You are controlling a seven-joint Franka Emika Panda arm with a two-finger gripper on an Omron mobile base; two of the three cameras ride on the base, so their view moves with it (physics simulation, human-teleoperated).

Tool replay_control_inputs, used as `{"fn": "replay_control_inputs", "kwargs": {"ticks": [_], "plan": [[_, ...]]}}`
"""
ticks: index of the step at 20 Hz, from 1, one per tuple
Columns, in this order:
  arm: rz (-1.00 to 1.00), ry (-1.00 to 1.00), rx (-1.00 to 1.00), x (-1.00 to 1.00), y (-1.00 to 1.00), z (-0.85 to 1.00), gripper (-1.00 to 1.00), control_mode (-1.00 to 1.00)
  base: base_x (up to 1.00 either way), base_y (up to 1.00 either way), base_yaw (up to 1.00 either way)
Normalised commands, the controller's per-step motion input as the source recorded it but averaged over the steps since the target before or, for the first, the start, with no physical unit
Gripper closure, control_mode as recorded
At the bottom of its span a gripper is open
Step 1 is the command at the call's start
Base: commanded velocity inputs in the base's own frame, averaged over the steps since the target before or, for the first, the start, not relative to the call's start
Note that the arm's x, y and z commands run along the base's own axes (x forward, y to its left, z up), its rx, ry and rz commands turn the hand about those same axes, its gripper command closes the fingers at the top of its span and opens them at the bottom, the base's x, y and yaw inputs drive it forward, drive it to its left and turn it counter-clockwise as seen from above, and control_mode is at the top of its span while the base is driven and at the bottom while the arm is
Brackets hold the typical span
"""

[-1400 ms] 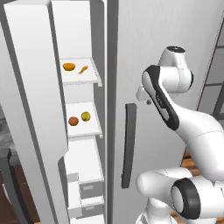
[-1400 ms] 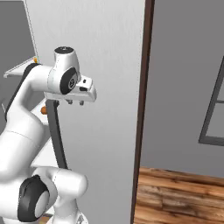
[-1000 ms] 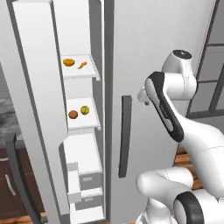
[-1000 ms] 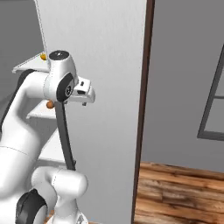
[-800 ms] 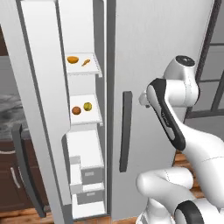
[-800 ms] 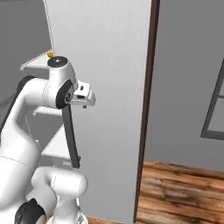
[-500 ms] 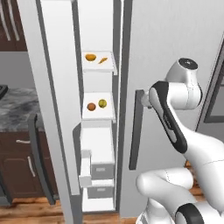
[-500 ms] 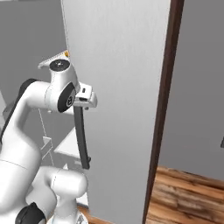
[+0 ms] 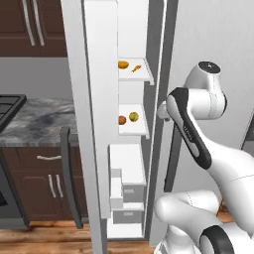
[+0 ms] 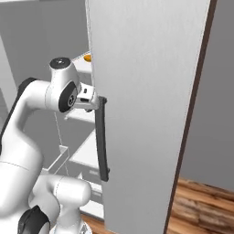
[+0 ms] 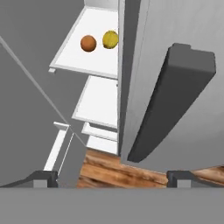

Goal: Take the shrimp and orange from the highest rack and move them to the second highest rack where the tangerine and lemon are located, to maximize freezer space. Close the freezer door after rearranging.

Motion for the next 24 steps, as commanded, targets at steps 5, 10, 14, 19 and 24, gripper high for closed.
{"fn": "replay_control_inputs", "kwargs": {"ticks": [5, 10, 14, 19, 24], "plan": [[0.0, 0.0, 0.0, 0.0, 0.0, 0.0, -1.0, 1.0, 0.38, 0.32, 0.0], [0.0, 0.0, 0.0, 0.0, 0.0, 0.0, -1.0, 1.0, 0.4, 0.02, 0.15], [0.0, 0.0, 0.0, 0.0, 0.0, 0.0, -1.0, 1.0, 0.39, 0.02, 0.12], [0.0, 0.0, 0.0, 0.0, 0.0, 0.0, -1.0, 1.0, 0.45, 0.03, 0.1], [0.0, 0.0, 0.0, 0.0, 0.0, 0.0, -1.0, 1.0, 0.42, 0.0, 0.1]]}}
